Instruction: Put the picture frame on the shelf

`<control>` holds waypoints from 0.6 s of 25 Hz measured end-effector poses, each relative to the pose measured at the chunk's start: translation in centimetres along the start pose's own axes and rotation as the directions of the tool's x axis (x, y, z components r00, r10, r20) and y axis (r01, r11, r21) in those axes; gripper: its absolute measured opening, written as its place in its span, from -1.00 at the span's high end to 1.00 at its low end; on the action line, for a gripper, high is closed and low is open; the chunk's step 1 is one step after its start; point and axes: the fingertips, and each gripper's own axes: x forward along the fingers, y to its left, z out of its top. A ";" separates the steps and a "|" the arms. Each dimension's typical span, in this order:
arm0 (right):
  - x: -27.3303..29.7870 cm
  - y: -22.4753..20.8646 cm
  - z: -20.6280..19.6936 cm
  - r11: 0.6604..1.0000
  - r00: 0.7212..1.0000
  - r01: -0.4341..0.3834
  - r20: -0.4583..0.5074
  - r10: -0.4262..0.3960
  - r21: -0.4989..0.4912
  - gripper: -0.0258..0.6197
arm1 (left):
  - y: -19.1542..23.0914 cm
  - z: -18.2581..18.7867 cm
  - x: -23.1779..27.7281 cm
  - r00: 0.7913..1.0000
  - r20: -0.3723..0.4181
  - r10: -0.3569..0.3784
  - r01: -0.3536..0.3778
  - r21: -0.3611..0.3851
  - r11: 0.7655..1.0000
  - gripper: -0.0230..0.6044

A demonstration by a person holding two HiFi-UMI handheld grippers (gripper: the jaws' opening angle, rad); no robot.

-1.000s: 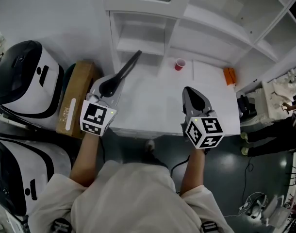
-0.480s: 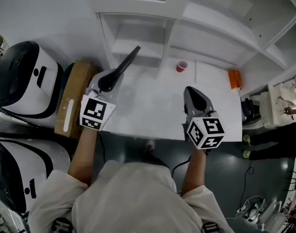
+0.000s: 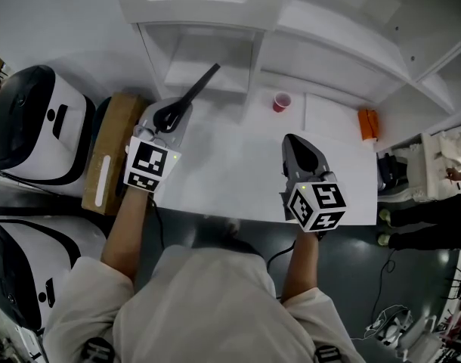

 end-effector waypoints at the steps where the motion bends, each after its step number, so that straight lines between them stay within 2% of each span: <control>1: 0.1 -0.2 0.0 1.000 1.000 -0.001 -0.001 0.001 0.000 0.90 | 0.0 0.0 0.3 1.000 -0.005 0.003 -0.003 0.013 1.000 0.80; 10: 1.4 -2.6 -0.2 1.000 1.000 -0.005 -0.019 0.005 0.002 0.90 | -0.3 -1.2 3.7 0.998 -0.065 0.000 0.006 0.092 0.996 0.80; 15: 2.2 -3.3 -0.7 1.000 0.999 -0.011 -0.032 0.011 0.008 0.90 | -0.1 -2.0 5.1 0.994 -0.108 0.012 0.006 0.173 0.985 0.80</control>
